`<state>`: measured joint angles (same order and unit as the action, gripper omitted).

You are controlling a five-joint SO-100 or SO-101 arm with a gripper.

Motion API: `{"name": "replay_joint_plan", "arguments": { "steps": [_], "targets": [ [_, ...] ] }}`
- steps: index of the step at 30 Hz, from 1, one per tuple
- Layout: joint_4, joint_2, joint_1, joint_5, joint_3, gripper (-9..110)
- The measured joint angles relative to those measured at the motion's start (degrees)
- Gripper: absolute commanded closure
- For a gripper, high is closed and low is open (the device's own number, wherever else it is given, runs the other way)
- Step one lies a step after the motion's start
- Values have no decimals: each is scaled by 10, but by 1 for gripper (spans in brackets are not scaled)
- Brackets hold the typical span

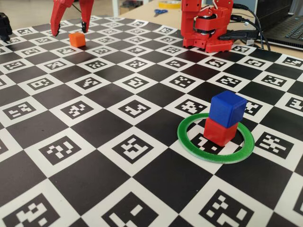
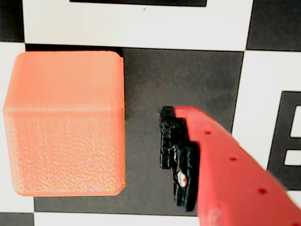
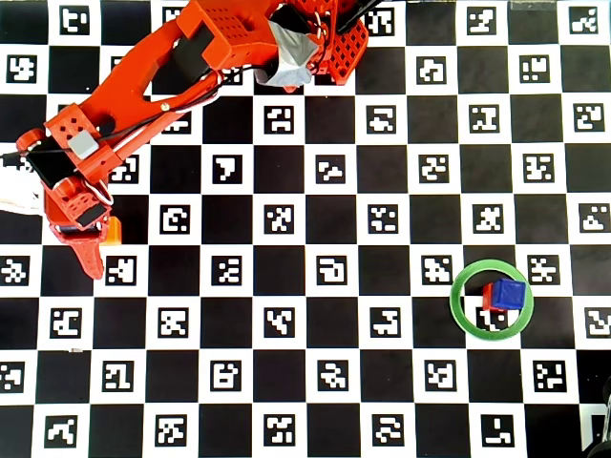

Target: Grab the red cube then put it in the green circle then put the blue cube on top and finally the orange cube on top

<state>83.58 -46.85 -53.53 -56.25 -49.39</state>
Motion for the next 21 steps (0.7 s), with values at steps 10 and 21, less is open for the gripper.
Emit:
{"name": "replay_joint_plan", "arguments": {
  "steps": [10,21],
  "targets": [
    [-22,14,15,3,-18,52],
    [-22,14,21,11,-24,67]
  ]
}}
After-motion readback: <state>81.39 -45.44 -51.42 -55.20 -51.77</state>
